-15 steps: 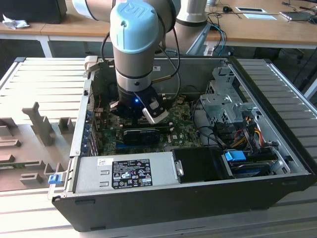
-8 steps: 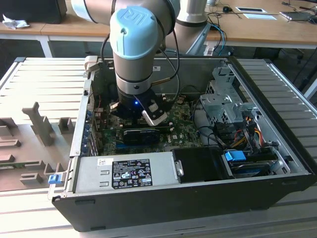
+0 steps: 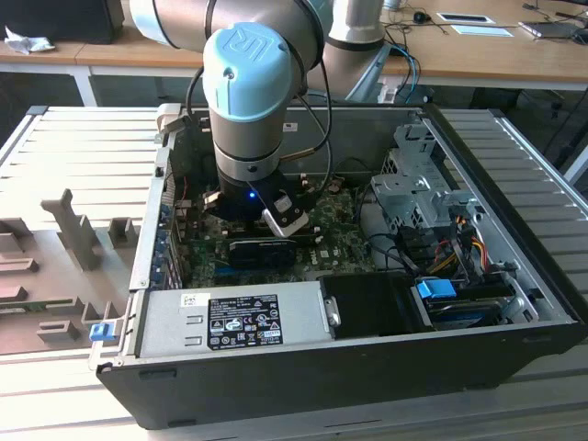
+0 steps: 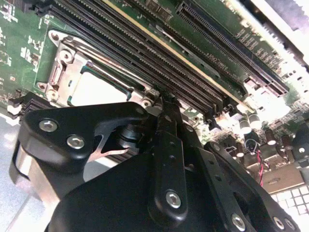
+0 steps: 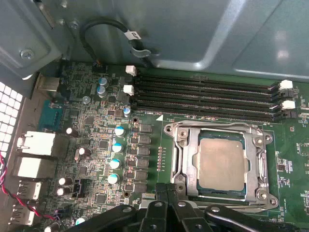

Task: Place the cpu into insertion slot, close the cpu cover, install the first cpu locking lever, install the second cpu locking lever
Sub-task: 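Install the second cpu locking lever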

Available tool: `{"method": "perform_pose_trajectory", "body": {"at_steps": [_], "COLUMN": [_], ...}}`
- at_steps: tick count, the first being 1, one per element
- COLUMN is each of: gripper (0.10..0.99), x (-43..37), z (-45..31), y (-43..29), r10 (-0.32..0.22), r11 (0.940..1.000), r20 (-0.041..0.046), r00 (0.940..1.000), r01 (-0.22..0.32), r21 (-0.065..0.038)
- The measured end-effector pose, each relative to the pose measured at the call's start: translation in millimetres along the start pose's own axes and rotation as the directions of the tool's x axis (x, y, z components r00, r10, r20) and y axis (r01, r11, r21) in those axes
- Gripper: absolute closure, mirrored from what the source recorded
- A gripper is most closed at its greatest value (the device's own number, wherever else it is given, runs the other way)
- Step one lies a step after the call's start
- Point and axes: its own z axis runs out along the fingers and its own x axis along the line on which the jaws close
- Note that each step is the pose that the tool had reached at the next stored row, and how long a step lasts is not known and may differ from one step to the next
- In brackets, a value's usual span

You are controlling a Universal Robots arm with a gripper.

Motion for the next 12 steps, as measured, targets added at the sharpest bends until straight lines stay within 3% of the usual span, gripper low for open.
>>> {"method": "perform_pose_trajectory", "body": {"at_steps": [6, 12], "gripper": [0.980, 0.980], "x": [-0.3, -0.5], "z": [-13.2, -19.3], "y": [3.9, 5.7], "r10": [0.000, 0.000], "r11": [1.0000, 1.0000], "r20": [0.0000, 0.0000], "r00": [1.0000, 1.0000], "r01": [0.000, 0.000], "r21": [0.000, 0.000]}}
